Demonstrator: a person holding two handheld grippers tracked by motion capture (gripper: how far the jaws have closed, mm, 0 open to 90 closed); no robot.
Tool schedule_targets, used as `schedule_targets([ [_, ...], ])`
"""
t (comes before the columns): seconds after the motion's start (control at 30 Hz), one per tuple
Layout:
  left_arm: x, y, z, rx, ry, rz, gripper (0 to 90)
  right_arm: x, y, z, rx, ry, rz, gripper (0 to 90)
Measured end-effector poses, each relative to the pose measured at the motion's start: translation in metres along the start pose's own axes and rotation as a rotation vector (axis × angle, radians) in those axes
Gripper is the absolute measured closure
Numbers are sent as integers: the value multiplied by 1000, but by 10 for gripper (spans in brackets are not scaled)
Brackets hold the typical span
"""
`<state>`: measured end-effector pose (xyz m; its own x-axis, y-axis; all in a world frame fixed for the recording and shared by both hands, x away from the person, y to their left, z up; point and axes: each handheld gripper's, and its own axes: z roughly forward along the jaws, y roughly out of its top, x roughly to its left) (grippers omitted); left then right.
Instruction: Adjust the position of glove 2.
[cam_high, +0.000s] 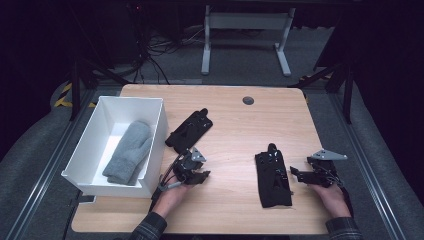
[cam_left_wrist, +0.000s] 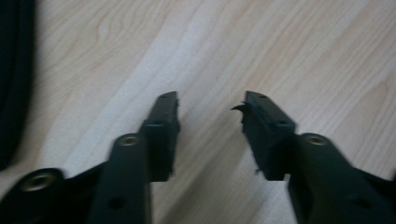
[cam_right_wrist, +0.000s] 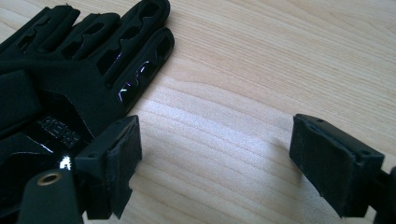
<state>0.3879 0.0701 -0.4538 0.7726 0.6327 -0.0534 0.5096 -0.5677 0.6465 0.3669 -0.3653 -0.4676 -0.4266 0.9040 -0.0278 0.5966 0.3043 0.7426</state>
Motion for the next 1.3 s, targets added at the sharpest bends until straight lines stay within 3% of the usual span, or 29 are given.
schedule_targets([
  [0.1,6,9,2,14,19,-14,897,0,0,0,0,0,-1,169],
  [0.27,16,20,5,17,31,-43,900,0,0,0,1,1,-2,167],
  [0.3,22,25,5,11,59,-40,900,0,0,0,0,1,-2,167],
  [0.37,29,28,6,-5,68,-59,900,0,0,0,0,1,-2,167],
  [0.43,32,30,7,8,84,-60,900,0,0,0,1,1,-2,166],
  [0.6,52,40,8,-23,139,-104,900,0,0,0,0,5,-4,166],
  [0.63,59,43,7,-50,150,-118,900,0,0,0,0,5,-4,166],
  [0.73,71,46,10,-46,184,-144,900,0,0,0,1,6,-5,166],
  [1.0,85,50,24,-15,234,-186,900,0,0,0,0,5,-4,166],
  [1.03,87,50,27,-7,238,-190,900,0,0,0,0,5,-4,166],
  [1.07,89,49,29,-9,215,-208,900,0,0,0,0,5,-4,167],
  [1.13,88,48,35,20,223,-203,900,0,0,0,1,6,-5,166],
  [1.3,86,47,34,17,193,-202,900,0,0,0,1,6,-5,166],
])
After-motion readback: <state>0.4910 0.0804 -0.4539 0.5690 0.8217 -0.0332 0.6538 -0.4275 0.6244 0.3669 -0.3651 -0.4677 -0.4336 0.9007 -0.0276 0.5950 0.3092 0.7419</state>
